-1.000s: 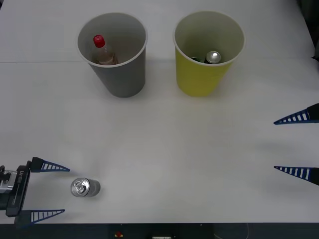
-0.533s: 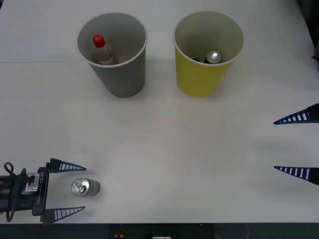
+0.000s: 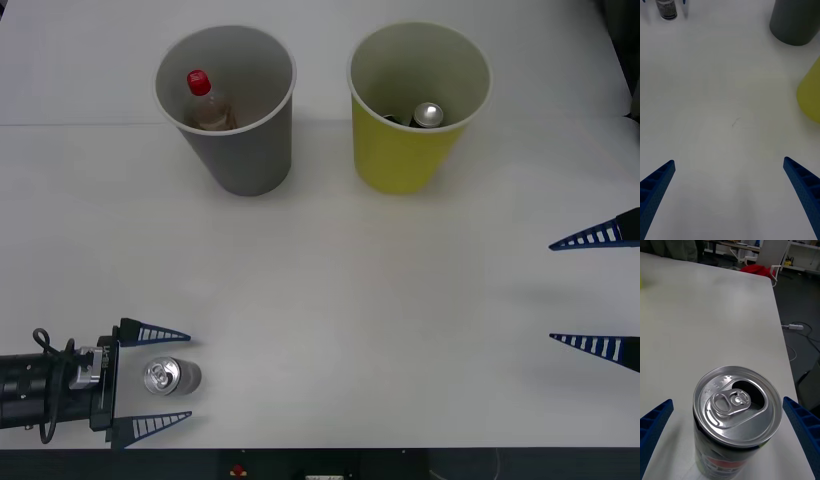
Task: Put the can into the green bin and the plastic bottle into the gray bin
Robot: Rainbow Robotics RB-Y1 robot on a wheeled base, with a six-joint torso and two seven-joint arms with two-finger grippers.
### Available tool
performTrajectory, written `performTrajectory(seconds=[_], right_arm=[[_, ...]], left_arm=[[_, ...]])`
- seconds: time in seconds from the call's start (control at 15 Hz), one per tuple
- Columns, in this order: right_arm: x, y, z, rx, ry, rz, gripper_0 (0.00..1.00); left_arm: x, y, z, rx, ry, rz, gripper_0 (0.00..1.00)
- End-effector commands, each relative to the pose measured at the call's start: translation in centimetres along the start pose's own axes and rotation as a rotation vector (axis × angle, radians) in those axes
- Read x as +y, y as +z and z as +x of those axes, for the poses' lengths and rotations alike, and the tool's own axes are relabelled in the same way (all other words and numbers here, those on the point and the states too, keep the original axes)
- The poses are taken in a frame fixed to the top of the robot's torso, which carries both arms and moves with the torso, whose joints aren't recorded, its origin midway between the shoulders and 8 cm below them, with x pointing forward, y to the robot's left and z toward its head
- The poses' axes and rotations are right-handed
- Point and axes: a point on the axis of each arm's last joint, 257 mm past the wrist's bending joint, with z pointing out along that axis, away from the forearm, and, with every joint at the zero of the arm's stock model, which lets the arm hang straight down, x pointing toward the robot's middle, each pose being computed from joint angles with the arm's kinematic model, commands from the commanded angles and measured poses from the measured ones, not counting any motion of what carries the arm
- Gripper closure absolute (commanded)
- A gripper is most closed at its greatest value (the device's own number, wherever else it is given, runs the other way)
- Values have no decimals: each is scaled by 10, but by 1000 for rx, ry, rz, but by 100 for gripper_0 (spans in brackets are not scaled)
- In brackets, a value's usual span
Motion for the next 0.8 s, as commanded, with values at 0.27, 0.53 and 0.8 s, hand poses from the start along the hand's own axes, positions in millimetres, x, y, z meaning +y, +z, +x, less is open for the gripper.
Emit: performTrajectory(seconds=[0.27, 0.53, 0.8], right_arm=[[0, 0, 0, 0, 0, 0, 0], [0, 0, 0, 0, 0, 0, 0], [0, 0, 0, 0, 0, 0, 0]], left_arm=[[-1, 0, 1, 4, 8, 4, 100], [-1, 0, 1, 5, 3, 4, 100], [-1, 2, -8, -8, 2, 21, 100]])
